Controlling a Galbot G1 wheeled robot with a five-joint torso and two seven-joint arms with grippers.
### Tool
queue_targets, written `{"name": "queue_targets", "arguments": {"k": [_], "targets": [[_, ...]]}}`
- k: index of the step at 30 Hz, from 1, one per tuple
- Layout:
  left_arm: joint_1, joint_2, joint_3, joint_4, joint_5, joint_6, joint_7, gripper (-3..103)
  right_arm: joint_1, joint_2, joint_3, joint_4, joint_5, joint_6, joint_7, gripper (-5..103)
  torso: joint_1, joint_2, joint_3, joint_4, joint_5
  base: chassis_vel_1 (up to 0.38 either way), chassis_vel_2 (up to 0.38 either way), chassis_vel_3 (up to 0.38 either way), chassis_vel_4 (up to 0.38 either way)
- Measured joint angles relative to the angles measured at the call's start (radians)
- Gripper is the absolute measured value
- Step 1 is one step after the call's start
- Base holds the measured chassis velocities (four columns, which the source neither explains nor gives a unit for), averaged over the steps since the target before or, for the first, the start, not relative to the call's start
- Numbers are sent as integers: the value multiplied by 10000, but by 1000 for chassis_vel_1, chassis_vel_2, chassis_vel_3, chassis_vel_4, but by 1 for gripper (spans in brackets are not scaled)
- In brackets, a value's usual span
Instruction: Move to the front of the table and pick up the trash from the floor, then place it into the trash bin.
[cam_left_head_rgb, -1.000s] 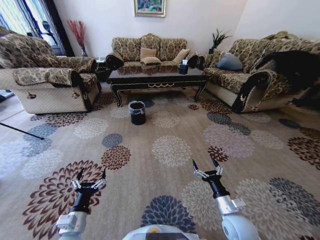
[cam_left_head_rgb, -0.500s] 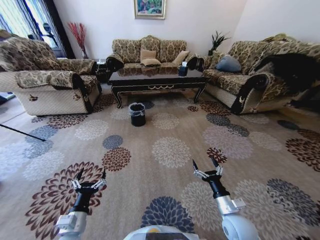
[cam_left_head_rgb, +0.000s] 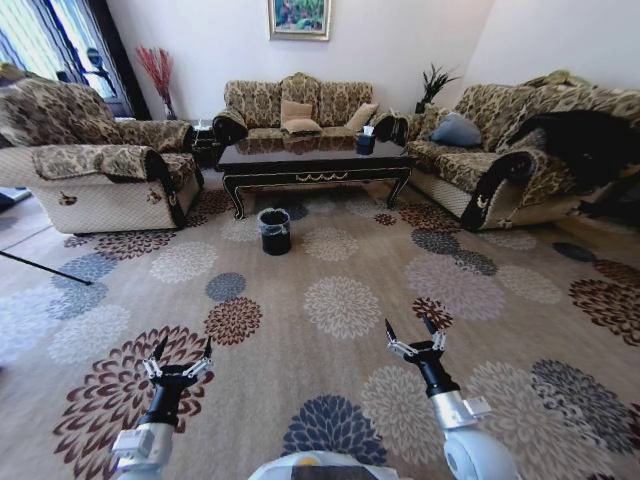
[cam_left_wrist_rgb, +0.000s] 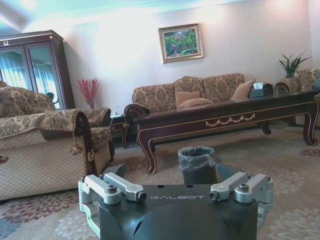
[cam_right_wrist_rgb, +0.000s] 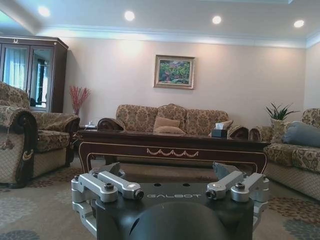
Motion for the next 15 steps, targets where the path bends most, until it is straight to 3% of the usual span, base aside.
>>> {"name": "queue_targets", "arguments": {"k": [15], "targets": [[0,0,0,0,0,0,0,100,0,0,0,0,0,0,0,100,173,494,315,0,0,-8,8,15,-9]]}}
